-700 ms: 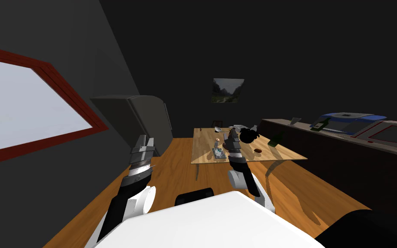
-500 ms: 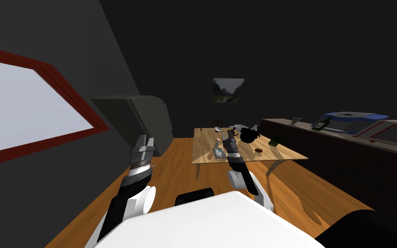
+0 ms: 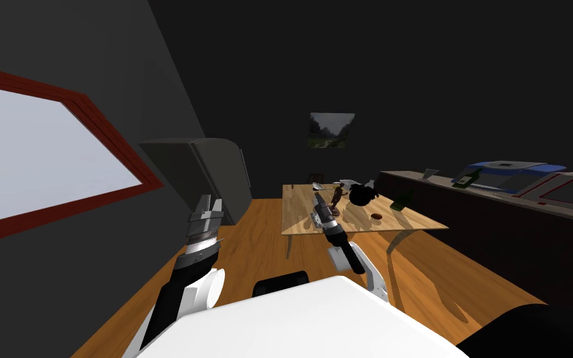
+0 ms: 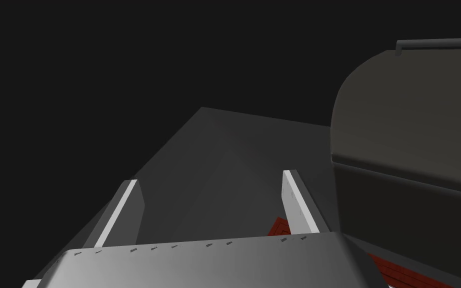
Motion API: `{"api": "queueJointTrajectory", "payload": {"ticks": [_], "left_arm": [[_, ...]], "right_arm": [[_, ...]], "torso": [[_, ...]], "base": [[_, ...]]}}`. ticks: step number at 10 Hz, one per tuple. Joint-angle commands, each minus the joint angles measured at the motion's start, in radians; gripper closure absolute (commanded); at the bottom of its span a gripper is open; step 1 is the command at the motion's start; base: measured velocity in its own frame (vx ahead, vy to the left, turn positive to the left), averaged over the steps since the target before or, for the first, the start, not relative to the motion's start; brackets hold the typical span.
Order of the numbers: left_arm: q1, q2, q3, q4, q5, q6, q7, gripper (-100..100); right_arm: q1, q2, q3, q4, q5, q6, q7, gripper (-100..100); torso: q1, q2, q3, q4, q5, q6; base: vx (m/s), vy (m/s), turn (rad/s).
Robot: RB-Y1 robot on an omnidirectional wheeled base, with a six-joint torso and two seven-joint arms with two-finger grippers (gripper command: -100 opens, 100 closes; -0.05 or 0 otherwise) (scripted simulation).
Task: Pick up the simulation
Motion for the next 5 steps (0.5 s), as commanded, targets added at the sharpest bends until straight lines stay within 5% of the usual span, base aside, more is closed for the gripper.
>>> {"api": "queueJointTrajectory", "payload": {"ticks": [1, 5], "left_arm": [[0.000, 0.000, 0.000, 0.000, 0.000, 0.000, 0.000, 0], [0.000, 0.000, 0.000, 0.000, 0.000, 0.000, 0.000, 0]], "right_arm": [[-0.013, -0.050, 0.021, 0.038, 0.029, 0.003, 0.005, -100], [-0.043, -0.137, 0.066, 0.117, 0.088, 0.007, 0.022, -100]], "torso": [[0.000, 0.000, 0.000, 0.000, 0.000, 0.000], [-0.002, -0.001, 0.000, 0.000, 0.000, 0.000]], "base": [[-0.016, 0.072, 0.009], [-0.001, 0.056, 0.009]]}}
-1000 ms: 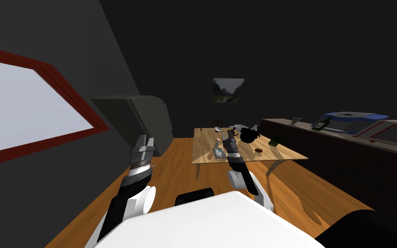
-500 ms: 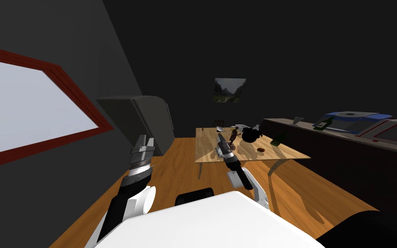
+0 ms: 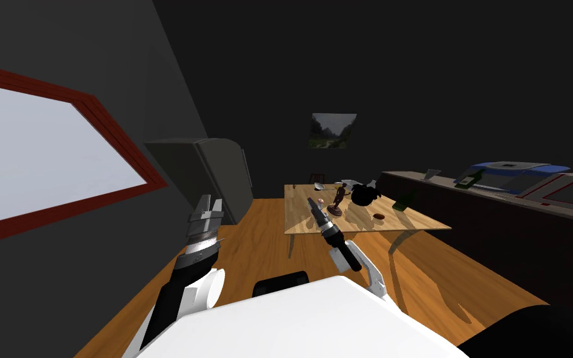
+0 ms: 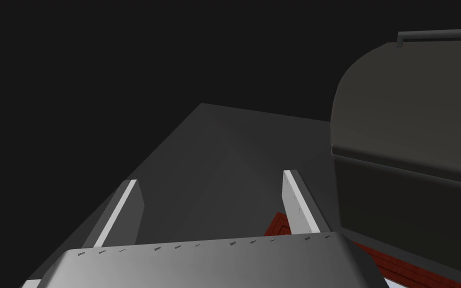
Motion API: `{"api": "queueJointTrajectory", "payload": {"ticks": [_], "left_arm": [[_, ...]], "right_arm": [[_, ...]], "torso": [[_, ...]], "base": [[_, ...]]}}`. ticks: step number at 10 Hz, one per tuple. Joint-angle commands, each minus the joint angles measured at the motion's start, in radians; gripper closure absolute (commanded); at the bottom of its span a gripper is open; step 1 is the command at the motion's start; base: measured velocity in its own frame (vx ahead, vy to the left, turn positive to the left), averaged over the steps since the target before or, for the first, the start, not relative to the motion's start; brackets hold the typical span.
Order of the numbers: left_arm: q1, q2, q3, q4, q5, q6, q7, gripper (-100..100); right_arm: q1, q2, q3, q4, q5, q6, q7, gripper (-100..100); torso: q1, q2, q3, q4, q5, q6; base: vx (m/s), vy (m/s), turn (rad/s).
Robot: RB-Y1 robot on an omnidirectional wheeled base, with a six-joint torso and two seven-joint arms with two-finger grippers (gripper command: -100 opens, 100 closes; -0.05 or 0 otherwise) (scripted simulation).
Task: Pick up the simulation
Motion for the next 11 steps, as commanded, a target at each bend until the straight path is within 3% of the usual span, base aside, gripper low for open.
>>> {"api": "queueJointTrajectory", "payload": {"ticks": [1, 2, 3, 4, 5, 7, 10, 11], "left_arm": [[0.000, 0.000, 0.000, 0.000, 0.000, 0.000, 0.000, 0], [0.000, 0.000, 0.000, 0.000, 0.000, 0.000, 0.000, 0], [0.000, 0.000, 0.000, 0.000, 0.000, 0.000, 0.000, 0], [0.000, 0.000, 0.000, 0.000, 0.000, 0.000, 0.000, 0], [0.000, 0.000, 0.000, 0.000, 0.000, 0.000, 0.000, 0], [0.000, 0.000, 0.000, 0.000, 0.000, 0.000, 0.000, 0], [0.000, 0.000, 0.000, 0.000, 0.000, 0.000, 0.000, 0], [0.000, 0.000, 0.000, 0.000, 0.000, 0.000, 0.000, 0]], "right_arm": [[-0.011, -0.028, 0.010, 0.023, 0.014, 0.003, 0.003, -100], [-0.027, -0.069, 0.034, 0.065, 0.047, 0.005, 0.013, -100], [-0.027, -0.074, 0.034, 0.065, 0.047, 0.005, 0.013, -100], [-0.044, -0.118, 0.059, 0.097, 0.081, 0.007, 0.024, -100], [-0.044, -0.120, 0.059, 0.110, 0.081, 0.007, 0.024, -100], [-0.079, -0.198, 0.110, 0.189, 0.145, 0.012, 0.049, -100], [-0.098, -0.255, 0.137, 0.251, 0.193, 0.015, 0.063, -100], [-0.116, -0.297, 0.163, 0.291, 0.232, 0.017, 0.078, -100]], "torso": [[0.000, 0.000, 0.000, 0.000, 0.000, 0.000], [-0.001, 0.000, 0.000, 0.000, 0.000, 0.000], [0.000, 0.000, 0.000, 0.000, 0.000, 0.000], [0.000, 0.001, 0.000, 0.000, 0.000, 0.000], [0.001, 0.000, 0.000, 0.000, 0.000, 0.000], [0.000, 0.000, 0.000, 0.000, 0.000, 0.000], [0.001, 0.000, 0.000, 0.000, 0.000, 0.000], [-0.001, 0.000, 0.000, 0.000, 0.000, 0.000]], "base": [[0.002, 0.053, 0.005], [-0.007, 0.062, 0.018], [-0.007, 0.062, 0.007], [0.005, 0.083, 0.016], [0.004, 0.062, 0.009], [0.005, 0.076, 0.026], [0.000, 0.066, 0.014], [0.007, 0.060, 0.027]]}}
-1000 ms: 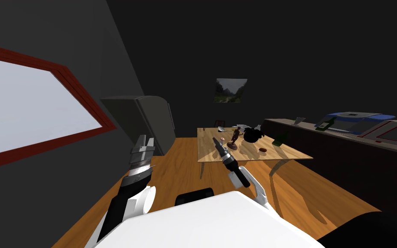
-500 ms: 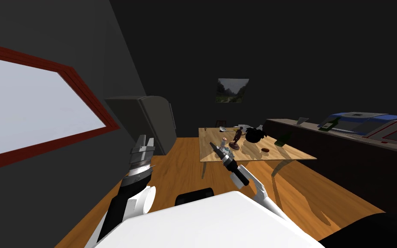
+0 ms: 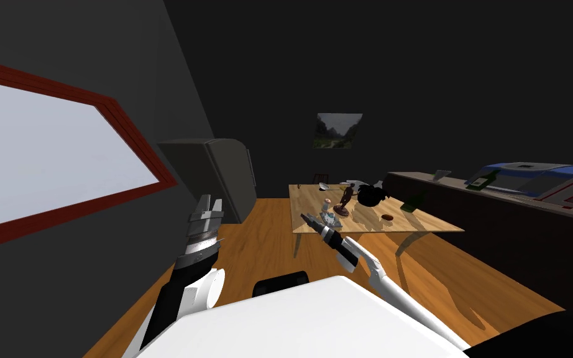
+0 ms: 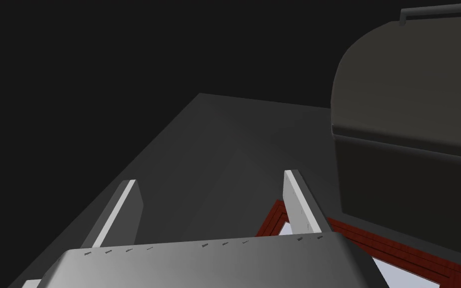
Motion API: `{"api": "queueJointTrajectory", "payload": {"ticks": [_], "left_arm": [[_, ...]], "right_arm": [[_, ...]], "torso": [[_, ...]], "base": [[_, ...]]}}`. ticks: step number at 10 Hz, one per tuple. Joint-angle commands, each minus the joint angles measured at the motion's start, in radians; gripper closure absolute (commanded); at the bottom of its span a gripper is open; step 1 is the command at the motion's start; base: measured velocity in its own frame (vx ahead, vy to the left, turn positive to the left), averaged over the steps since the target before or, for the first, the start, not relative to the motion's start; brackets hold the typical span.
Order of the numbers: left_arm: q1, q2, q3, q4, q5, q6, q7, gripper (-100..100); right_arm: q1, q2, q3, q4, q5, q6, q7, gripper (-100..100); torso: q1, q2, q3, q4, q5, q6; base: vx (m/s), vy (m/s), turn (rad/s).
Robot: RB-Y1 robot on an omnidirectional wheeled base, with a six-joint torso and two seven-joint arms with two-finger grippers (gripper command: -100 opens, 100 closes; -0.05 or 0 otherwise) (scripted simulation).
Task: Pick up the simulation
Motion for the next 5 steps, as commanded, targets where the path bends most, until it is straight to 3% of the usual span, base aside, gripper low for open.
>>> {"api": "queueJointTrajectory", "payload": {"ticks": [1, 2, 3, 5], "left_arm": [[0.000, 0.000, 0.000, 0.000, 0.000, 0.000, 0.000, 0], [0.000, 0.000, 0.000, 0.000, 0.000, 0.000, 0.000, 0], [0.000, 0.000, 0.000, 0.000, 0.000, 0.000, 0.000, 0], [0.000, 0.000, 0.000, 0.000, 0.000, 0.000, 0.000, 0]], "right_arm": [[-0.008, -0.023, 0.013, 0.031, 0.020, 0.000, 0.010, -100], [-0.026, -0.060, 0.040, 0.075, 0.060, 0.002, 0.026, -100], [-0.026, -0.064, 0.040, 0.081, 0.060, 0.002, 0.026, -100], [-0.064, -0.133, 0.093, 0.155, 0.130, 0.007, 0.060, -100]], "torso": [[0.000, 0.000, 0.000, 0.000, 0.000, 0.000], [-0.001, 0.000, 0.000, 0.000, 0.000, 0.000], [-0.001, 0.000, 0.000, 0.000, 0.000, 0.000], [0.000, 0.000, 0.000, 0.000, 0.000, 0.000]], "base": [[0.011, 0.049, 0.009], [0.009, 0.051, 0.027], [0.003, 0.047, 0.011], [0.014, 0.068, 0.035]]}}
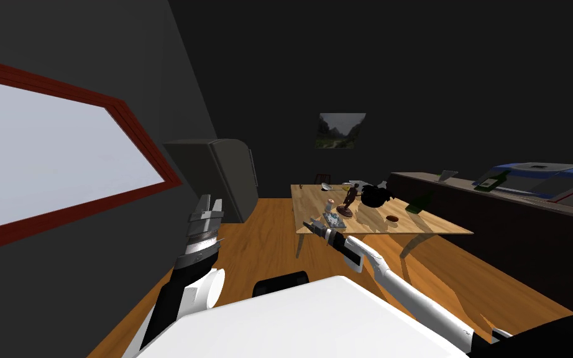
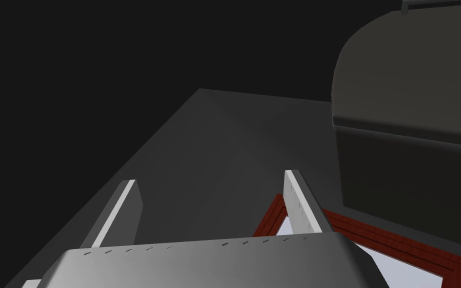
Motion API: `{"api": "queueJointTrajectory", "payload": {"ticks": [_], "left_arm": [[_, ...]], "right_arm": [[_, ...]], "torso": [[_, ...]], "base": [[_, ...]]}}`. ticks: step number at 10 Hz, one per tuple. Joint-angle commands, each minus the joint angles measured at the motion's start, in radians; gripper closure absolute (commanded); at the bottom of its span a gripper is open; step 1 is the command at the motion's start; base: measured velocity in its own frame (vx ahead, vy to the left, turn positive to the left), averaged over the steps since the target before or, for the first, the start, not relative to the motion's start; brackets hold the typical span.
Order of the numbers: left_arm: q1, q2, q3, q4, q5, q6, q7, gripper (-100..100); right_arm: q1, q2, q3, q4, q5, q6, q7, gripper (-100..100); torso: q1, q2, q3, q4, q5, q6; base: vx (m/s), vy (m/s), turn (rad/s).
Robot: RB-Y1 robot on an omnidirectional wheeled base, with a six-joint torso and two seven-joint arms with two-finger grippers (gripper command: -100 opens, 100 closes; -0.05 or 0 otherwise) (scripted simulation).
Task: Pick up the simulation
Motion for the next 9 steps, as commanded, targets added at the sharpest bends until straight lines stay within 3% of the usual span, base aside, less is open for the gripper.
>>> {"api": "queueJointTrajectory", "payload": {"ticks": [1, 2, 3, 6, 8, 9], "left_arm": [[0.000, 0.000, 0.000, 0.000, 0.000, 0.000, 0.000, 0], [0.000, 0.000, 0.000, 0.000, 0.000, 0.000, 0.000, 0], [0.000, 0.000, 0.000, 0.000, 0.000, 0.000, 0.000, 0], [0.000, 0.000, 0.000, 0.000, 0.000, 0.000, 0.000, 0], [0.000, 0.000, 0.000, 0.000, 0.000, 0.000, 0.000, 0], [0.000, 0.000, 0.000, 0.000, 0.000, 0.000, 0.000, 0]], "right_arm": [[-0.017, -0.023, 0.019, 0.050, 0.034, 0.002, 0.016, -100], [-0.017, -0.023, 0.019, 0.055, 0.034, 0.002, 0.016, -100], [-0.037, -0.061, 0.045, 0.102, 0.075, 0.005, 0.034, -100], [-0.056, -0.097, 0.071, 0.155, 0.116, 0.008, 0.053, -100], [-0.095, -0.161, 0.119, 0.237, 0.185, 0.013, 0.093, -100], [-0.095, -0.163, 0.119, 0.254, 0.198, 0.013, 0.093, -100]], "torso": [[0.000, 0.000, 0.000, 0.000, 0.000, 0.000], [-0.001, 0.000, 0.000, 0.000, 0.000, 0.000], [-0.003, 0.001, 0.000, 0.000, -0.001, 0.000], [-0.003, 0.000, 0.000, 0.000, -0.001, 0.000], [-0.002, 0.000, 0.000, 0.000, -0.001, 0.000], [-0.001, -0.001, 0.000, 0.000, 0.000, 0.000]], "base": [[0.017, 0.063, 0.016], [0.007, 0.024, -0.004], [0.007, 0.031, 0.040], [0.012, 0.033, 0.020], [0.021, 0.049, 0.041], [0.023, 0.039, 0.025]]}}
